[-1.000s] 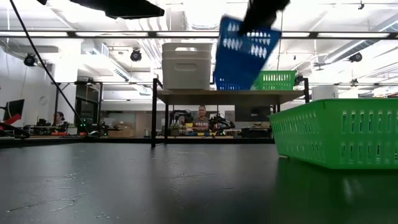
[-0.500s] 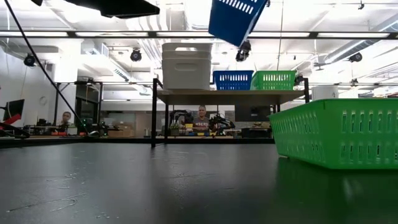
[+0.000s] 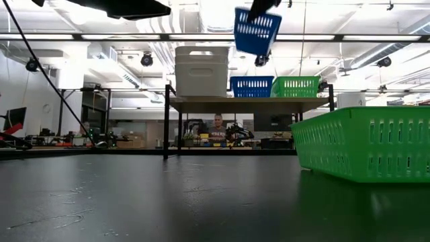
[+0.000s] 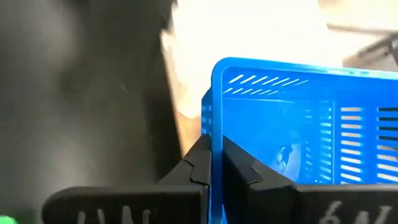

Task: Stack baskets on shelf by color
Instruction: Stack the left blue bin on top of the blue bin on the shelf

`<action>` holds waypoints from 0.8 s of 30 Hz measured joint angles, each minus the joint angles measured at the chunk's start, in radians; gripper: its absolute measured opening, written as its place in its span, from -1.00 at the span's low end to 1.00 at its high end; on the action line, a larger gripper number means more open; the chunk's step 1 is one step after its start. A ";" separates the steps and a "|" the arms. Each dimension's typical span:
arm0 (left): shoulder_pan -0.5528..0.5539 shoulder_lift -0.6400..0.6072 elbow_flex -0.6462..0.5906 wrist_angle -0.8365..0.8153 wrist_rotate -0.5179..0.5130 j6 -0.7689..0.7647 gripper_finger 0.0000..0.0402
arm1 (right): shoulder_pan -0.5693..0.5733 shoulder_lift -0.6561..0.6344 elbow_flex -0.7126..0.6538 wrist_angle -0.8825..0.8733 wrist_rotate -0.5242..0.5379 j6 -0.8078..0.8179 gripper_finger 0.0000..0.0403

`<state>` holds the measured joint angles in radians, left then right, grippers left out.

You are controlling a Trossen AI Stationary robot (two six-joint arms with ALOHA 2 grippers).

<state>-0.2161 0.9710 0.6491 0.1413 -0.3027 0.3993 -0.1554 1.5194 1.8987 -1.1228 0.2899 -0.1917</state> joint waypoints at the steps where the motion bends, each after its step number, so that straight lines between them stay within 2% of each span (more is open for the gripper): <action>1: 0.000 0.000 0.000 0.001 0.000 0.000 -0.40 | -0.018 0.019 0.015 -0.019 0.000 -0.012 -0.96; 9: 0.000 0.000 -0.002 0.003 0.000 0.000 -0.40 | -0.126 0.149 0.115 -0.099 -0.016 -0.101 -0.96; 15: 0.000 0.000 -0.002 0.000 0.000 0.000 -0.40 | -0.184 0.198 0.160 -0.139 -0.120 -0.142 -0.96; 24: 0.000 0.000 -0.002 0.000 0.000 0.001 -0.40 | -0.258 0.199 0.157 -0.145 -0.265 -0.171 -0.96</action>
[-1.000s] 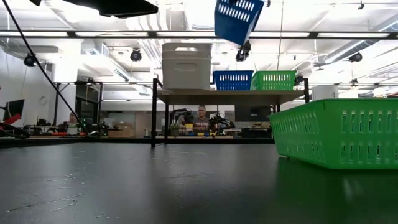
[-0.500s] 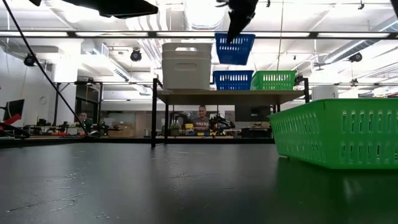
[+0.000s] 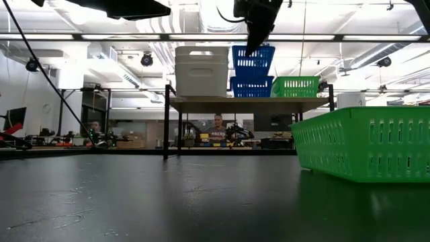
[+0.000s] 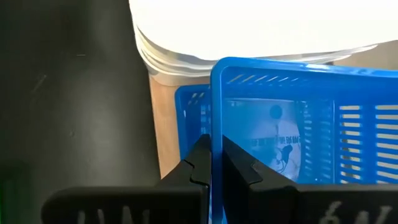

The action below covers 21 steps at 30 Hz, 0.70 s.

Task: Stack baskets on shelf by color
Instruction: Stack the left blue bin on top of the blue bin on the shelf

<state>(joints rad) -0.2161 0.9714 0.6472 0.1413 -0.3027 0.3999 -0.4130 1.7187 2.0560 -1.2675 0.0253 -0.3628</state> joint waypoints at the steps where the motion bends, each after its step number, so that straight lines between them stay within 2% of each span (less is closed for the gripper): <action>1: 0.000 0.000 0.000 0.000 0.000 0.000 -0.40 | -0.005 0.000 0.000 0.000 -0.009 -0.003 -0.96; 21: 0.000 0.001 0.000 0.000 0.000 0.000 -0.40 | -0.011 0.078 -0.002 -0.001 -0.008 -0.026 -0.96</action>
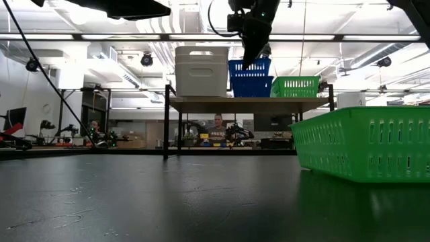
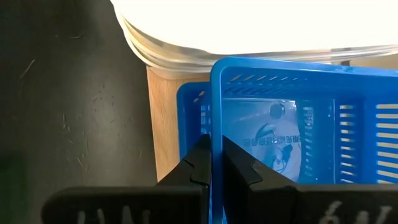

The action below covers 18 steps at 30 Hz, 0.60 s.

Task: Stack baskets on shelf by color
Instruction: Stack the left blue bin on top of the blue bin on the shelf

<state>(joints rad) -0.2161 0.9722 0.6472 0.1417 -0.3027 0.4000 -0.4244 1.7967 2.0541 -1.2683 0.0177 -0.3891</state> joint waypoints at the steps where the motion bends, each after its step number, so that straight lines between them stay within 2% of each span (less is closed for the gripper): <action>1: 0.000 0.000 0.000 0.000 0.000 0.000 -0.40 | 0.000 0.003 0.000 -0.001 0.000 -0.002 -0.96; 18: 0.000 0.000 0.000 0.000 0.000 0.000 -0.40 | 0.000 0.017 -0.001 -0.031 0.000 -0.027 -0.92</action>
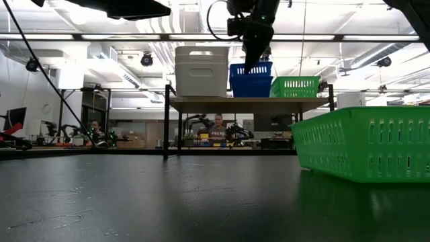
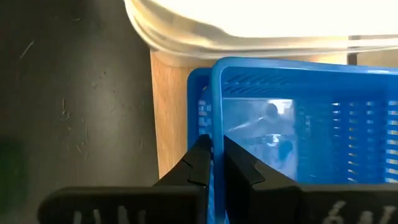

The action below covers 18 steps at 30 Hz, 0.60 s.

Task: Stack baskets on shelf by color
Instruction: Stack the left blue bin on top of the blue bin on the shelf, then stack the left green bin on top of the green bin on the shelf

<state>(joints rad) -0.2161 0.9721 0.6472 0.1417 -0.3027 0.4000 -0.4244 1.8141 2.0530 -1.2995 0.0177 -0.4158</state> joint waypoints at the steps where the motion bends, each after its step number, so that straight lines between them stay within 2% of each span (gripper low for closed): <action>1: 0.000 0.000 0.000 0.000 0.000 0.000 -0.40 | 0.000 0.000 0.000 -0.005 0.000 -0.001 -0.89; 11: 0.000 0.000 0.000 0.005 0.000 0.000 -0.40 | 0.001 -0.007 0.000 -0.008 0.001 0.033 -0.47; 18: 0.000 0.000 0.000 0.007 0.000 0.000 -0.40 | 0.005 -0.018 0.069 -0.145 0.003 0.133 -0.34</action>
<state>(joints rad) -0.2161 0.9720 0.6472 0.1490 -0.3027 0.4000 -0.4194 1.7962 2.1221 -1.4447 0.0202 -0.2830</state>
